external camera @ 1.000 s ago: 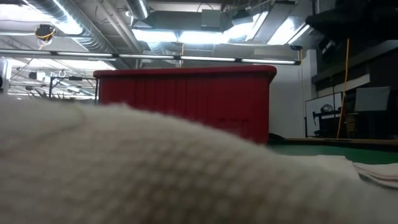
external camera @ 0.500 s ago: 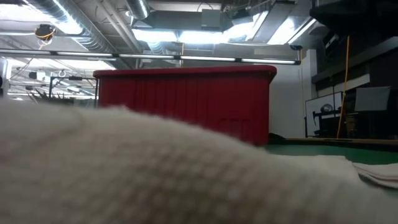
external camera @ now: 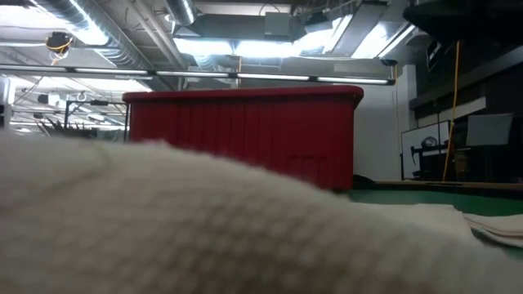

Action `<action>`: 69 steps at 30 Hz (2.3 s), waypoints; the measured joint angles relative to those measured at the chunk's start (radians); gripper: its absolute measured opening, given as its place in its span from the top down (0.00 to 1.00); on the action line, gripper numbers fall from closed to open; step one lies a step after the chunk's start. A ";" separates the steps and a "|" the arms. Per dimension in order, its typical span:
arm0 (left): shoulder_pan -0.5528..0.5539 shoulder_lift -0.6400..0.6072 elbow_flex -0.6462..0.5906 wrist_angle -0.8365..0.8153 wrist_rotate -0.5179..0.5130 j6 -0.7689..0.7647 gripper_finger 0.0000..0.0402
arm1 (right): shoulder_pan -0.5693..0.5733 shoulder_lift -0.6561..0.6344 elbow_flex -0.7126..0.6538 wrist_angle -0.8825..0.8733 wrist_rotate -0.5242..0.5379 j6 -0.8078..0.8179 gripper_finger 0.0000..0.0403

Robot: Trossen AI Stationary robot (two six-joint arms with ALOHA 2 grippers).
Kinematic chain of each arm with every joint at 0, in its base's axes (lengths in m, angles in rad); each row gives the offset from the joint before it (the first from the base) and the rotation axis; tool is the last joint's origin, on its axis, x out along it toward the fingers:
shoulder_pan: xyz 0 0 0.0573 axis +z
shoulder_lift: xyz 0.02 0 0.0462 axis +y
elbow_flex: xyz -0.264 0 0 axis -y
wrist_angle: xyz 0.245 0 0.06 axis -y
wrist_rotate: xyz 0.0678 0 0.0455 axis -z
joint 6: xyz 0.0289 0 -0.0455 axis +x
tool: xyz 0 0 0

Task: Fold Laundry from Bin
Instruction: Return to Home Position

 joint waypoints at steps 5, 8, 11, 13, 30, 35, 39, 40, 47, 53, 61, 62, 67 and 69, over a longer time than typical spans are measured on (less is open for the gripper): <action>-0.157 -0.001 -0.038 -0.002 -0.307 0.054 1.00 | 0.000 0.000 0.000 0.000 0.029 0.000 0.98; -0.190 0.000 -0.143 0.102 -0.329 0.116 1.00 | 0.000 0.000 0.000 -0.001 0.031 -0.001 0.98; -0.206 0.000 -0.255 0.241 -0.329 0.130 1.00 | 0.000 0.000 0.000 -0.001 0.030 -0.001 0.98; -0.210 0.000 -0.328 0.329 -0.329 0.121 1.00 | 0.000 0.000 0.000 0.000 0.030 -0.001 0.98; -0.212 0.000 -0.834 0.888 -0.256 -0.050 1.00 | 0.000 -0.090 0.001 -0.056 -0.135 -0.056 0.98; -0.212 0.000 -0.863 0.902 -0.257 -0.054 1.00 | 0.000 -0.182 0.001 -0.191 -0.092 -0.048 0.98; -0.212 0.000 -0.864 0.902 -0.257 -0.053 1.00 | 0.000 -0.232 0.001 -0.272 -0.081 -0.052 0.98; -0.212 0.000 -0.865 0.901 -0.257 -0.053 1.00 | 0.000 -0.243 0.001 -0.297 -0.081 -0.052 0.98; -0.212 0.000 -0.865 0.901 -0.259 -0.055 1.00 | 0.000 -0.280 -0.067 -0.262 -0.066 -0.049 0.98; -0.212 0.000 -0.865 0.924 -0.267 -0.058 1.00 | 0.000 -0.282 -0.221 -0.069 -0.066 -0.027 0.98; -0.211 -0.001 -0.979 1.119 -0.285 -0.088 1.00 | 0.000 -0.281 -0.222 -0.157 -0.028 -0.029 0.98; -0.212 -0.001 -0.995 1.139 -0.286 -0.102 1.00 | 0.000 -0.282 -0.222 -0.168 -0.028 -0.028 0.98; -0.211 -0.002 -0.995 1.155 -0.312 -0.070 1.00 | 0.000 -0.281 -0.222 -0.198 -0.028 -0.026 0.98; -0.211 -0.002 -0.995 1.162 -0.313 -0.054 1.00 | 0.000 -0.282 -0.222 -0.220 -0.020 -0.026 0.98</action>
